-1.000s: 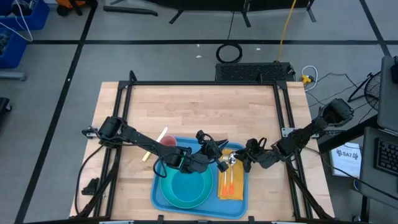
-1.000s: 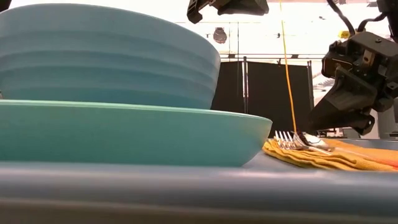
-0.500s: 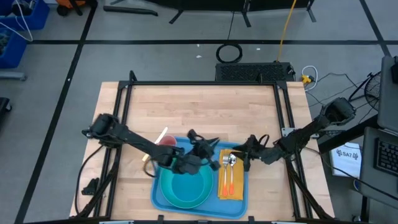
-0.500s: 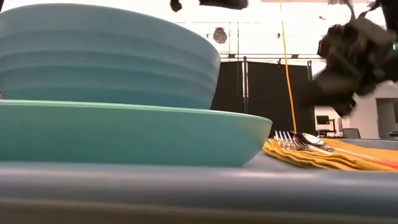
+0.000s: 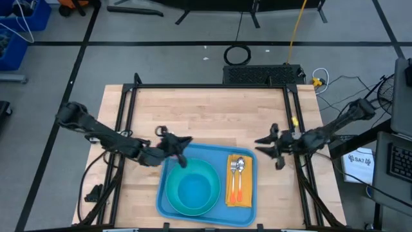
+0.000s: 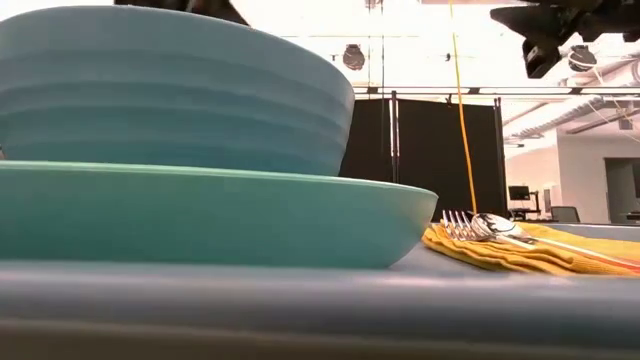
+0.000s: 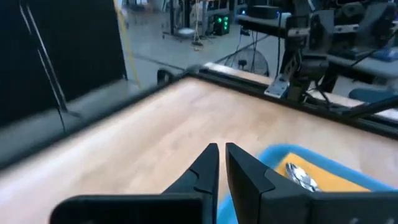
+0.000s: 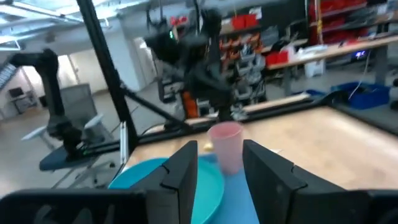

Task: Set up tray
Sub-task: Put the yellow knife on the yellow napkin to the right of the orange spoon

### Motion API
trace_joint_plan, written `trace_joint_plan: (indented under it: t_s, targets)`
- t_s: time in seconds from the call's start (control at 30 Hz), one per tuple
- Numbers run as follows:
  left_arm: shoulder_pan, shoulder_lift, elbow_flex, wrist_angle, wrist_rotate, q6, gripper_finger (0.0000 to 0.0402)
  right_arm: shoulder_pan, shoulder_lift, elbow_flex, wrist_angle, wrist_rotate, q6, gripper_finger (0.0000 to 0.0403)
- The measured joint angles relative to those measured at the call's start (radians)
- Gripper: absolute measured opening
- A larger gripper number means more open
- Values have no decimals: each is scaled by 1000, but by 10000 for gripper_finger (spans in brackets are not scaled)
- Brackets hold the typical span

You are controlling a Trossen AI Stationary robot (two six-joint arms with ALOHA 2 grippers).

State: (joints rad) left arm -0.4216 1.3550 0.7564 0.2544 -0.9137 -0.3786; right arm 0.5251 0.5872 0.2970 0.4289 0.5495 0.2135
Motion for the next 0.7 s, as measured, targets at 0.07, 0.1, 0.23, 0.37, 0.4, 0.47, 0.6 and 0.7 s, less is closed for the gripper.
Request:
trace_joint_plan:
  t_s: [0.07,0.1,0.23,0.37,0.4,0.47,0.6,0.7]
  targets:
    - [-1,-76,-62,-62,24,-97,31,0,-97,0,-75,29,-24,118]
    - [5,-114,-81,-126,52,-157,31,0,-140,0,-110,59,-38,118]
    - [50,-242,-97,-474,198,-486,30,0,-264,0,-230,164,-69,118]
    - [38,-290,-82,-733,272,-683,30,0,-302,0,-266,187,-76,118]
    - [31,-296,-74,-800,286,-727,30,0,-301,0,-271,187,-76,118]
    - [17,-299,-52,-938,312,-831,30,0,-301,0,-300,188,-75,118]
    - [-5,-298,-33,-1176,434,-1057,30,0,-293,0,-350,226,-53,118]
    - [-19,-282,-42,-1231,561,-1159,30,0,-287,-1,-362,243,-50,118]
